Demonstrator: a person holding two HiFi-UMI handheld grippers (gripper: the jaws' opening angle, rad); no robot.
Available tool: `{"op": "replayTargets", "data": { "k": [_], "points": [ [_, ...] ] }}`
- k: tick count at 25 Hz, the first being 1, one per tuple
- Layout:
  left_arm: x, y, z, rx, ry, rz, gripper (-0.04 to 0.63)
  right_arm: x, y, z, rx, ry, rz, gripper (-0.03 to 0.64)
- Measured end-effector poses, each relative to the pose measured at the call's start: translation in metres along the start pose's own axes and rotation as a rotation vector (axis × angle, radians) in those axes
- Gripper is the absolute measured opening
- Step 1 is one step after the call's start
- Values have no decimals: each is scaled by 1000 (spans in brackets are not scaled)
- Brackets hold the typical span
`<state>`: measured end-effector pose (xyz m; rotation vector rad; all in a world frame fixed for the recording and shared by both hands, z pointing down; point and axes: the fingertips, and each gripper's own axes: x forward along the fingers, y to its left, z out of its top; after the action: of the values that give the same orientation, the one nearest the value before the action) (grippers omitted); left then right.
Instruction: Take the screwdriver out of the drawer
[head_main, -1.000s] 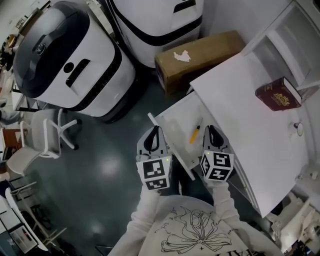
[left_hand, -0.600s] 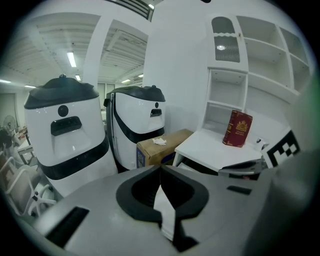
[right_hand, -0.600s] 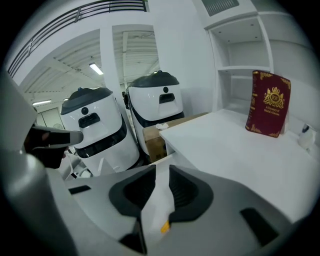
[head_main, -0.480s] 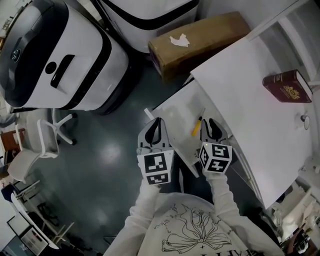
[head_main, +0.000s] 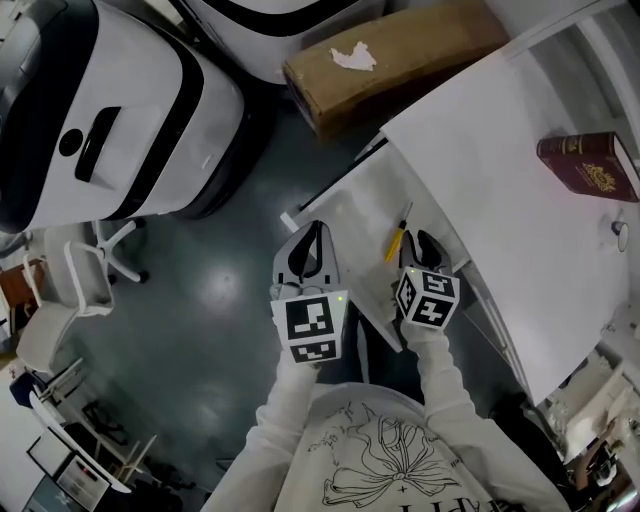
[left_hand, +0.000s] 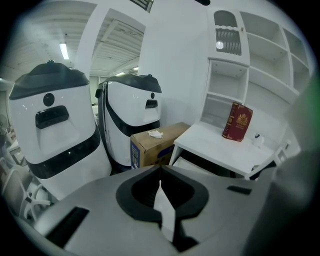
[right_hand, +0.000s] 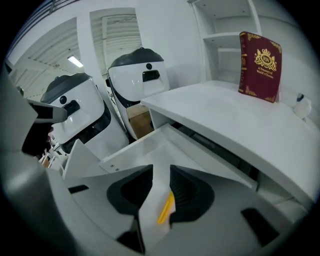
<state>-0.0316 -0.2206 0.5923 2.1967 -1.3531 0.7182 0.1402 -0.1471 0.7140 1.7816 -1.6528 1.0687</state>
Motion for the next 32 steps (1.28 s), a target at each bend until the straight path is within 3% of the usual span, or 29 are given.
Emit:
{"op": "replayTargets", "data": {
  "k": [16,32],
  "points": [
    [30,7,-21,-28,58,-19,8,74,-20,-64,100,199,-65,103],
    [45,14,-29,-48,85,-20,8,103,-32,-94,145,316,-121,103]
  ]
}}
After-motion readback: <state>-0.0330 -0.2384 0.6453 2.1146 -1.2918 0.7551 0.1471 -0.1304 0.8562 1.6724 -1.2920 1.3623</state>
